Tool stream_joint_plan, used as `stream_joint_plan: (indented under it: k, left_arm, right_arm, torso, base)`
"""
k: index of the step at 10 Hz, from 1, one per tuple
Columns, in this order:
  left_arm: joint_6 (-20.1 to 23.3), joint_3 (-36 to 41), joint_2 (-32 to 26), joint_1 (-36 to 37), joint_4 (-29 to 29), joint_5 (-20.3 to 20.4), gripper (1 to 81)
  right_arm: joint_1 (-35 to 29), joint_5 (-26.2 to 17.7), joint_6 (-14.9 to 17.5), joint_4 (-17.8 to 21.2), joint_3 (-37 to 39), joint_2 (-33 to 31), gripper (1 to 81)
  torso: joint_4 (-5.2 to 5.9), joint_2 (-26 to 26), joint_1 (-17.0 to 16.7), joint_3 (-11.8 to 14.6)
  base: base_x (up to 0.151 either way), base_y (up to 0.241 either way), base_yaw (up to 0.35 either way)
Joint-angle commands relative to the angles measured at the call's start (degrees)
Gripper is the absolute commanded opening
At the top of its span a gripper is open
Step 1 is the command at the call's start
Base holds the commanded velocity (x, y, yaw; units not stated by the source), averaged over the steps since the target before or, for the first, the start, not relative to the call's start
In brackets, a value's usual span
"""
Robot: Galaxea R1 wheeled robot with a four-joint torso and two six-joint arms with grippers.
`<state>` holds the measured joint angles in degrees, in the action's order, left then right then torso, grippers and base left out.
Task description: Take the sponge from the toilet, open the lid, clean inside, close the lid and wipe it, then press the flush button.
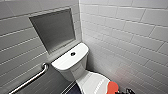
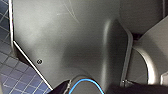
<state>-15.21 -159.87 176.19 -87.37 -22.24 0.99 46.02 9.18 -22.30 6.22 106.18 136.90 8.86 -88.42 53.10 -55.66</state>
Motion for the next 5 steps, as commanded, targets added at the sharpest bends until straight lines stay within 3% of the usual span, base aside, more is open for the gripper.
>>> stream_joint_plan:
  k: [1, 2, 5]
  left_arm:
    - [-0.08, -0.1, -0.31, -0.83, 0.26, -4.06, 81.1]
    - [-0.08, -0.1, -0.31, -0.92, 0.26, -3.98, 81.1]
    - [-0.08, -0.1, -0.22, -0.92, 0.18, -3.8, 81.1]
  right_arm:
    - [-6.41, -1.45, -0.64, 0.73, 0.16, -0.46, 81.1]
    - [-6.85, -1.45, -0.82, 0.64, -0.11, -0.46, 81.1]
    - [-8.7, -1.53, -1.17, 0.73, -0.19, -0.46, 81.1]
  torso:
    - [0.0, 0.0, 0.0, -5.26]
    - [0.0, 0.0, 0.0, -1.13]
    - [0.0, 0.05, 0.02, -4.43]
  base:
    - [0.0, 0.0, 0.0]
    - [0.0, 0.0, 0.0]
    - [0.0, 0.0, 0.0]
